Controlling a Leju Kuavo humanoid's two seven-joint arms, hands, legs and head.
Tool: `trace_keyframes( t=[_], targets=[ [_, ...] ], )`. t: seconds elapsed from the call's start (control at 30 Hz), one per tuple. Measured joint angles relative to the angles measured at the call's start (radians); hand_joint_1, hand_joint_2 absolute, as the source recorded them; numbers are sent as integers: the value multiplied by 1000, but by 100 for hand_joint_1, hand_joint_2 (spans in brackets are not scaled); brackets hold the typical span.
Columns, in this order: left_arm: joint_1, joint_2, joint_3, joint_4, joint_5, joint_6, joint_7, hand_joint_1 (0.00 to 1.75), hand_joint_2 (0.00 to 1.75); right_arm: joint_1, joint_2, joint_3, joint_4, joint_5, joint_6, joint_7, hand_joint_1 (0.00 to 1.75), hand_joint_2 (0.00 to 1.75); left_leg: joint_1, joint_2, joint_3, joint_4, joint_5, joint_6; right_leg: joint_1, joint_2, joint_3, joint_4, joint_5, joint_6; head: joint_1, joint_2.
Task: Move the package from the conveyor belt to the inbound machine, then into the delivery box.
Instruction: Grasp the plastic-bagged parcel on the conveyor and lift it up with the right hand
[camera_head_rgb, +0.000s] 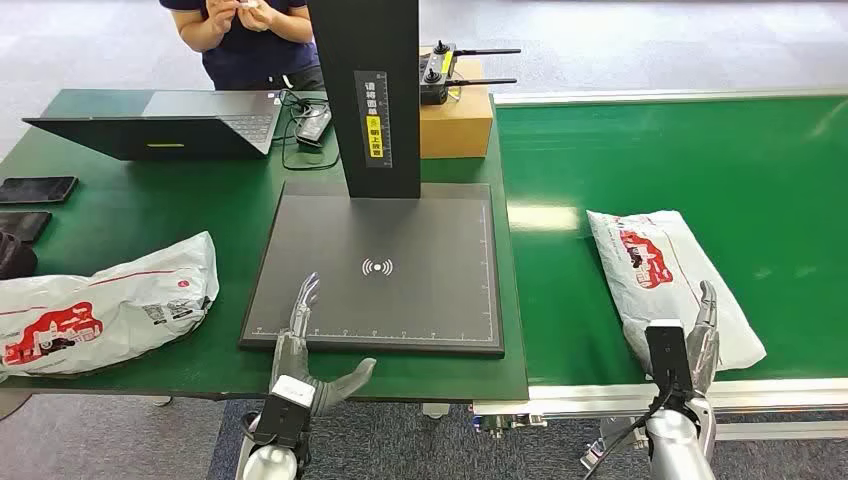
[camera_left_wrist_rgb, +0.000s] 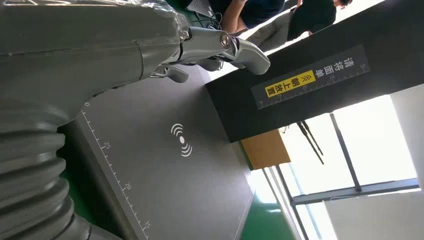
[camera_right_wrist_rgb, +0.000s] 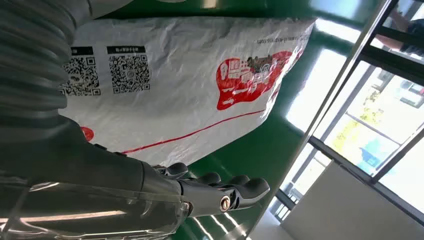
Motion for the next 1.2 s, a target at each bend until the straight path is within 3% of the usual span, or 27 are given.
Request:
trace_keyframes(
  t=[0.83, 1.2],
  targets=[
    [-4, -5, 12, 13, 7, 8, -6, 0, 175, -85, -39, -45, 197, 23, -12, 33, 0, 175, 0, 0, 0, 0, 0, 0, 0, 0, 0, 0, 0, 0, 0, 0],
    [-2, -8, 19, 13, 1, 13, 5, 0, 175, -118, -51, -46, 279, 87, 18, 143, 0, 175, 0, 0, 0, 0, 0, 0, 0, 0, 0, 0, 0, 0, 0, 0]
  ],
)
